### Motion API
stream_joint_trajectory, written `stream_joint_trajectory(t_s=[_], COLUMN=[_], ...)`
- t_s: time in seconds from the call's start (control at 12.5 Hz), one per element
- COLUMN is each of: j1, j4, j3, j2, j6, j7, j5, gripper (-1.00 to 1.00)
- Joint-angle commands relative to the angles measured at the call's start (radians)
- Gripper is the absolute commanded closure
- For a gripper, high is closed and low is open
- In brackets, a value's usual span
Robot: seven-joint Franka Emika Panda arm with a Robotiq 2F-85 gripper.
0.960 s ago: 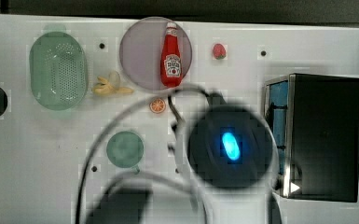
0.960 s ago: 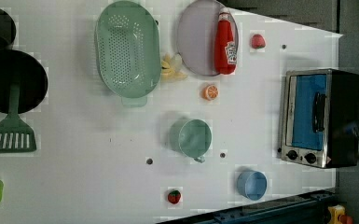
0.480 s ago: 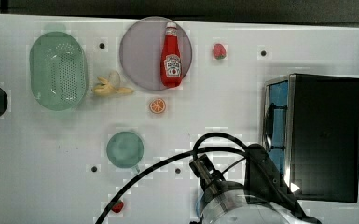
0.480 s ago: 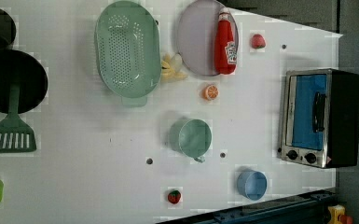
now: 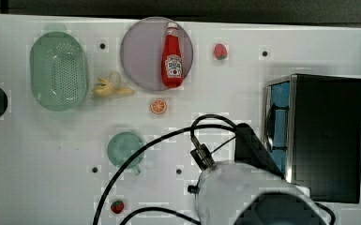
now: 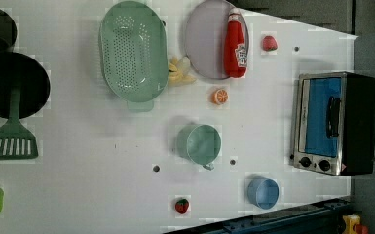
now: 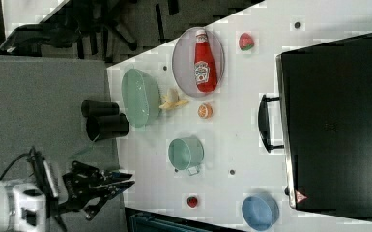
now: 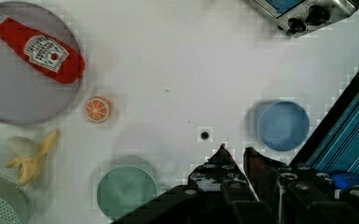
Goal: Flap open oven.
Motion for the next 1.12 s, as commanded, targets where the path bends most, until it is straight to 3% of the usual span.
stream_joint_trajectory(t_s=[0.08,0.4,0.8,0.96,1.12], j1=[-0.011,-0.034,-0.05,-0.052,-0.054], j4=[-0.046,-0.111,-0.114,-0.114,-0.114], j3=[-0.051,-0.151,-0.31,-0.351,-0.37], j2=[0.023,0.126,0.3,0.367,0.431], j6=[0.074,0.265,0.545,0.643,0.699], j7=[-0.129,-0.613,-1.208,-1.335,-1.338], j5=[-0.032,-0.068,-0.068,-0.068,-0.067], gripper=[0.65,0.65,0.65,0.65,0.65])
